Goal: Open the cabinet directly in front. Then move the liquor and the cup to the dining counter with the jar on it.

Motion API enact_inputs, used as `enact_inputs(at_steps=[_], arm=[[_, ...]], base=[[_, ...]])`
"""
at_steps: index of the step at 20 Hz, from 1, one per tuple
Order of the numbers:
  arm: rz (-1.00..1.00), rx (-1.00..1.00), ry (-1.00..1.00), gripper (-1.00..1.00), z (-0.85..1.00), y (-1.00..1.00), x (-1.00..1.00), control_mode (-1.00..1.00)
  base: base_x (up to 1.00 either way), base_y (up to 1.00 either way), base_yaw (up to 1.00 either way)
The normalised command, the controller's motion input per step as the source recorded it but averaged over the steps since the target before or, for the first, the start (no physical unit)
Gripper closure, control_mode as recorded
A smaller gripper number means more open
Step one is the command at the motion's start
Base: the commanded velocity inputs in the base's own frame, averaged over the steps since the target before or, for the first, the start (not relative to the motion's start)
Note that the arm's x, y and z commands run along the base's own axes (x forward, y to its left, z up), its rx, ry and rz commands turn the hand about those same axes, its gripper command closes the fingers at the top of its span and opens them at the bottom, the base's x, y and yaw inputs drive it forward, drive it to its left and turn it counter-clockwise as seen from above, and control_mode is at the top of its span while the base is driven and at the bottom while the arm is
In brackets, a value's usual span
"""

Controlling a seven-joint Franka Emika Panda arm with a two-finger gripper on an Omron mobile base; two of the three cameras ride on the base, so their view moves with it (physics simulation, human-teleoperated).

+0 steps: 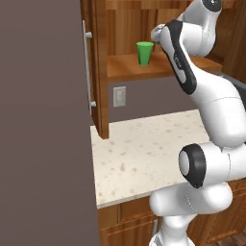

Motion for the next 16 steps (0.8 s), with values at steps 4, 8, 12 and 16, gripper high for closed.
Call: enact_inputs(at_steps=[4,8,12,16], arm=[[0.00,0.00,0.00,-1.00,-0.05,0.00,0.65,-1.00],[0.00,0.00,0.00,-1.00,-0.02,0.00,0.66,-1.00],[0.00,0.00,0.00,-1.00,-0.03,0.00,0.65,-1.00],[0.00,0.00,0.00,-1.00,-0.04,0.00,0.62,-1.00]], base=[[0.00,0.00,0.00],[0.00,0.00,0.00],[0.00,0.00,0.00],[0.00,0.00,0.00]])
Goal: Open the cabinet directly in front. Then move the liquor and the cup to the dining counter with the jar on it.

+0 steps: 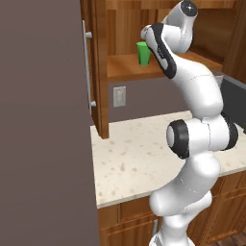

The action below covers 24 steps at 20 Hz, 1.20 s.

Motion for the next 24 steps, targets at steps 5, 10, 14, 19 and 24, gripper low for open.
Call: enact_inputs(at_steps=[5,10,14,19,24], arm=[[0.00,0.00,0.00,-1.00,-0.04,0.00,0.57,-1.00],[0.00,0.00,0.00,-1.00,-0.07,0.00,0.40,-1.00],[0.02,0.00,0.00,-1.00,-0.12,0.00,0.23,-1.00],[0.02,0.00,0.00,-1.00,-0.14,0.00,0.25,-1.00],[0.02,0.00,0.00,-1.00,-0.16,0.00,0.22,-1.00]], base=[[0.00,0.00,0.00],[0.00,0.00,0.00],[0.00,0.00,0.00],[0.00,0.00,0.00],[0.00,0.00,0.00]])
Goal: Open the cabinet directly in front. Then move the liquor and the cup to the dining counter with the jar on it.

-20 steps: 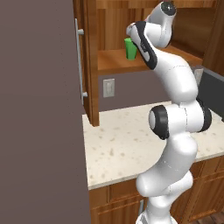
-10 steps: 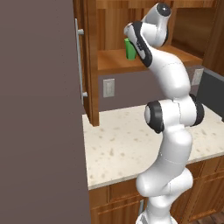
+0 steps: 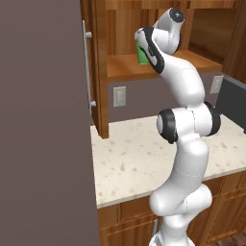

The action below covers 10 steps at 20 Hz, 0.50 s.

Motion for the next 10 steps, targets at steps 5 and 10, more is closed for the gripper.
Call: enact_inputs(at_steps=[5,10], arm=[[0.00,0.00,0.01,-1.00,-0.01,0.00,0.07,-1.00],[0.00,0.00,-0.11,-1.00,0.02,-0.01,-0.23,-1.00]], base=[[0.00,0.00,0.00],[0.00,0.00,0.00]])
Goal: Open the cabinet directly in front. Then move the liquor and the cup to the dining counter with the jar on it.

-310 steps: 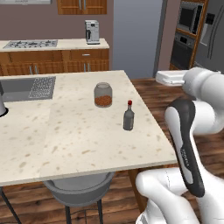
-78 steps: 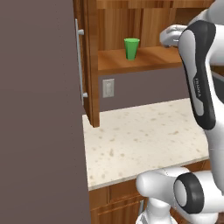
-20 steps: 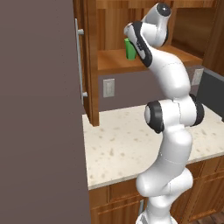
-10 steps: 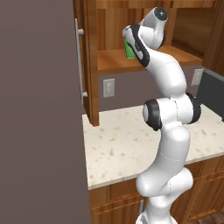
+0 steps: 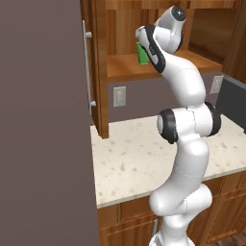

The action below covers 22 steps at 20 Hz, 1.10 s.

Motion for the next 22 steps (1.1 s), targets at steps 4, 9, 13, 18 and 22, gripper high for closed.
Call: enact_inputs(at_steps=[4,9,13,18,22], arm=[[0.00,0.00,-0.11,-1.00,0.00,0.00,-0.19,-1.00],[0.00,0.00,0.00,-1.00,0.00,0.00,0.00,-1.00],[0.00,0.00,0.00,-1.00,0.00,0.00,-0.09,-1.00],[0.00,0.00,-0.01,-1.00,0.03,0.00,-0.21,-1.00],[0.00,0.00,-0.01,-1.00,0.00,0.00,-0.01,-1.00]], base=[[0.00,0.00,0.00],[0.00,0.00,0.00],[0.00,0.00,0.00],[0.00,0.00,0.00],[0.00,0.00,0.00]])
